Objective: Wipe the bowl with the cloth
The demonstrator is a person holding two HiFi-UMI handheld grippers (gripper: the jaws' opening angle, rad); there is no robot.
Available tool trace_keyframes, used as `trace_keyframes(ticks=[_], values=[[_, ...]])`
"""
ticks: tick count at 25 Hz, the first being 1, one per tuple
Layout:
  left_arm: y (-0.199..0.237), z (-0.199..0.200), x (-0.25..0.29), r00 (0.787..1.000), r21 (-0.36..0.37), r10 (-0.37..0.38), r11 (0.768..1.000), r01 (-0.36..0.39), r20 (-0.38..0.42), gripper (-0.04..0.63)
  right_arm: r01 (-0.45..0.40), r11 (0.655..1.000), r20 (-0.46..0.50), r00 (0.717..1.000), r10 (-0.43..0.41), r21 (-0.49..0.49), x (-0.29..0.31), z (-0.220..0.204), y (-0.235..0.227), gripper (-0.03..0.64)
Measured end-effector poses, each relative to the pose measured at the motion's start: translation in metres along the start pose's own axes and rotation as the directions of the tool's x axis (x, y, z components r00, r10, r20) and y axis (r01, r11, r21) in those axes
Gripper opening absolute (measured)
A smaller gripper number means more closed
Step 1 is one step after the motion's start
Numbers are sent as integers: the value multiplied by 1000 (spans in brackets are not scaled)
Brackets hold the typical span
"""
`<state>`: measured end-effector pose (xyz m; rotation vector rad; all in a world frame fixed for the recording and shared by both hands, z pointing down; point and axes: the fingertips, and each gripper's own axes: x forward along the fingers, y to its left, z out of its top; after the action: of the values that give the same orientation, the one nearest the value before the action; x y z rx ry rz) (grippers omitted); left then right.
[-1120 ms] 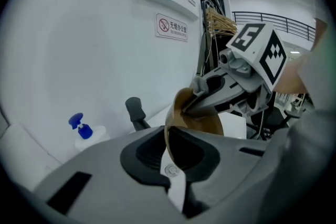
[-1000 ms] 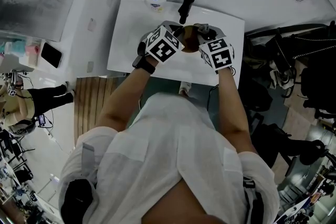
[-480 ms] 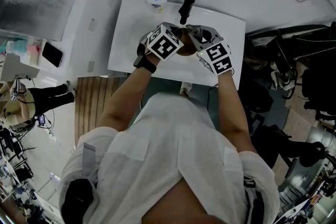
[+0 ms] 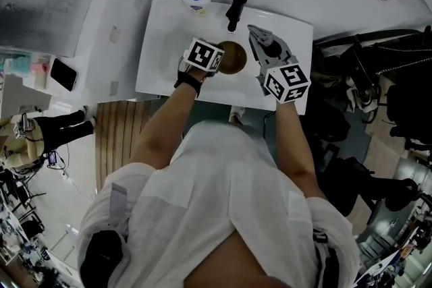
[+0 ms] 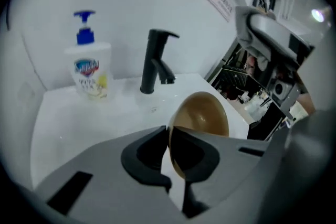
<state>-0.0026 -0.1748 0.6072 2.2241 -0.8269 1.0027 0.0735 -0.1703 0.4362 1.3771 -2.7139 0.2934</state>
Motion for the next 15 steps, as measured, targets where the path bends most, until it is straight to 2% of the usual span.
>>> trace_keyframes(ticks=[2, 4, 9, 13, 15], values=[[3, -15, 16, 999, -86, -30, 996, 27, -34, 18, 12, 1000, -15, 1000, -12, -18, -4, -4, 0, 52], [4, -31, 32, 995, -128, -54, 991, 43, -86, 18, 24, 999, -23, 999, -25, -23, -10, -6, -3, 52], [5, -69, 67, 974, -178, -67, 984, 28, -216, 18, 67, 998, -47, 997, -68, -15, -27, -17, -13, 52], [9, -85, 87, 966, -221, -63, 975, 7, -250, 25, 93, 995, -62, 994, -94, -18, -37, -24, -20, 52], [7, -90, 93, 963, -231, -82, 973, 22, -256, 75, 104, 994, -66, 992, -105, -15, -41, -27, -24, 52]])
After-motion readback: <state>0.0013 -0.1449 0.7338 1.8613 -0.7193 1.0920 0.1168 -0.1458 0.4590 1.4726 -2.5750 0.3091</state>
